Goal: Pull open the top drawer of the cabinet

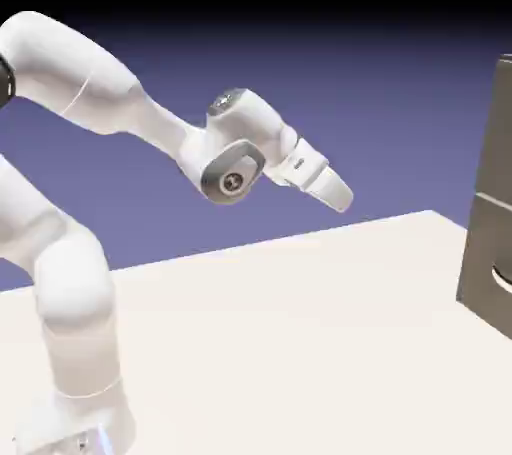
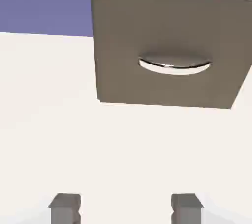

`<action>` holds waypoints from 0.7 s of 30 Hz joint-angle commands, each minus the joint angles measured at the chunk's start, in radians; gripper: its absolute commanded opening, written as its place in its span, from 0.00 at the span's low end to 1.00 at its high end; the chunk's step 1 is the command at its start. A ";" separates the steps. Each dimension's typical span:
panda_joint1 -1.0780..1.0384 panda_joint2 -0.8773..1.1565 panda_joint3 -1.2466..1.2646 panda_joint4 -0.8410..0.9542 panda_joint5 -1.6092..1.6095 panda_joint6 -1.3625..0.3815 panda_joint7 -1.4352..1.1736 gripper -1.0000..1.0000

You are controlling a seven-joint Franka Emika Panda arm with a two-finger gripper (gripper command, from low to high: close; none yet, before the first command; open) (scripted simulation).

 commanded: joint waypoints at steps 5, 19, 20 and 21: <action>0.063 0.153 -0.129 0.097 0.218 -0.047 0.019 0.50; 0.238 0.583 -0.490 0.367 0.826 -0.178 0.073 0.50; 0.250 0.613 -0.516 0.386 0.870 -0.187 0.077 0.50; 0.263 0.644 -0.542 0.406 0.913 -0.196 0.080 0.50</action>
